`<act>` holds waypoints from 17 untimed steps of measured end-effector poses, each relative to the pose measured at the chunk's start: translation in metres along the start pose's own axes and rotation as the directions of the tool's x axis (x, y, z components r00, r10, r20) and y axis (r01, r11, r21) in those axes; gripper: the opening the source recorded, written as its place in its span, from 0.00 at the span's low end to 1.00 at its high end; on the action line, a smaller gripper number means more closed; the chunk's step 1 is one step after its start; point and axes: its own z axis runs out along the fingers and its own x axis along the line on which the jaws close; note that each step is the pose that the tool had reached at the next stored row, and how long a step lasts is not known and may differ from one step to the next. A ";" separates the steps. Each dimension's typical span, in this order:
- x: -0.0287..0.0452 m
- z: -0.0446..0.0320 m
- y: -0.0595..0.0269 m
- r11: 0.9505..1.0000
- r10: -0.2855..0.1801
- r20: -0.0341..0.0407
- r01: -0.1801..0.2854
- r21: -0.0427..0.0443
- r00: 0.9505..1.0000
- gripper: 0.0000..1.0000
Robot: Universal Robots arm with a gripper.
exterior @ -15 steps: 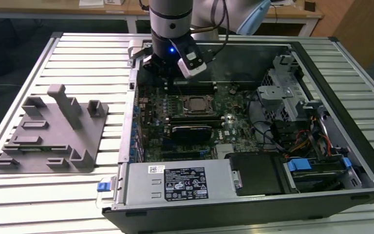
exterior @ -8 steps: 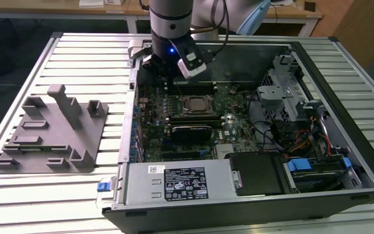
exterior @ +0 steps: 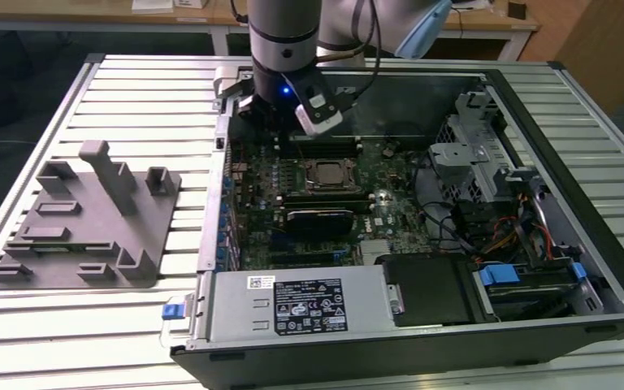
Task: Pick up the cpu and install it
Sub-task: 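Install the first cpu locking lever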
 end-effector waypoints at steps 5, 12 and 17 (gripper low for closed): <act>-0.0002 0.0001 0.0000 1.000 0.000 0.002 0.000 -0.030 1.000 0.11; -0.0212 -0.0002 -0.0010 1.000 0.000 0.001 0.000 -0.030 1.000 0.11; -0.0438 -0.0005 -0.0021 1.000 0.000 0.000 0.000 -0.030 1.000 0.11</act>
